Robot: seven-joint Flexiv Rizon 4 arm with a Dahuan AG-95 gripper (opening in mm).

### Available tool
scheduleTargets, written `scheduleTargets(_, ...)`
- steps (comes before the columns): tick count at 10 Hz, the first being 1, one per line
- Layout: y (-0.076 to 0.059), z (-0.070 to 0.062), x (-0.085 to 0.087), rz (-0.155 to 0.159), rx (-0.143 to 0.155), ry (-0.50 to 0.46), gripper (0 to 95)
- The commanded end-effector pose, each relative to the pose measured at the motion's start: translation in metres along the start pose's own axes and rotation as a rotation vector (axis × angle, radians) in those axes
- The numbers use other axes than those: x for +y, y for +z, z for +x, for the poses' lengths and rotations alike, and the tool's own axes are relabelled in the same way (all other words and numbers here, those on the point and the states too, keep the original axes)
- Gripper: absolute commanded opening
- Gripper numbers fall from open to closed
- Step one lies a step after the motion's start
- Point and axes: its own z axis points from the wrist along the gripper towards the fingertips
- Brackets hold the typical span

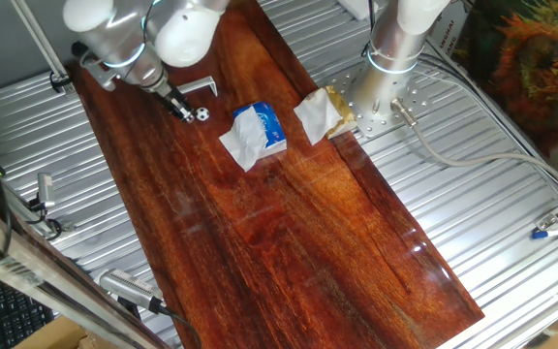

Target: Push the soccer ball into the goal

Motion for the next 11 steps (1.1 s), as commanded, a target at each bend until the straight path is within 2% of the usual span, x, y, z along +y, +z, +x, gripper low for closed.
scheduleTargets(1, -0.007, 0.007, 0.002, 0.045, -0.123, 0.03, 0.0)
scheduleTargets(2, -0.011, 0.01, 0.004, 0.051, -0.158, 0.044, 0.0)
scheduleTargets(6, -0.014, 0.011, 0.006, 0.063, -0.206, 0.079, 0.0)
scheduleTargets(8, -0.009, 0.005, 0.009, 0.067, -0.223, 0.093, 0.0)
scheduleTargets(11, -0.002, 0.009, 0.013, 0.061, -0.232, 0.124, 0.0)
